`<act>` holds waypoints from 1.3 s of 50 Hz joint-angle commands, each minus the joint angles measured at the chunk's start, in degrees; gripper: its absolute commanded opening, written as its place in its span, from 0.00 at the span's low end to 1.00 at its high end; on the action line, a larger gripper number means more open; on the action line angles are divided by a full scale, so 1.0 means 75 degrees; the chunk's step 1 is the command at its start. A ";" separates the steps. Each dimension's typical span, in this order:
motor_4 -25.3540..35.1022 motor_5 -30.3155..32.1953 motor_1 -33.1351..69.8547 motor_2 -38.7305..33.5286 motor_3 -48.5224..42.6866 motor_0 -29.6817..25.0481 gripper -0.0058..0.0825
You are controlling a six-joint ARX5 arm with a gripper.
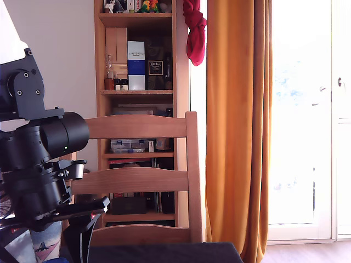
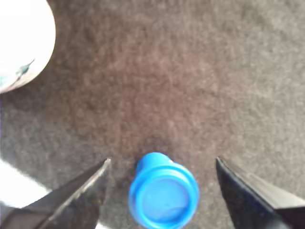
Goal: Pick the blue coffee capsule and place it inside the blue coffee cup
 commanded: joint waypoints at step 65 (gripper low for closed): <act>0.0734 0.0542 -0.1559 0.1311 -0.0353 0.0283 0.30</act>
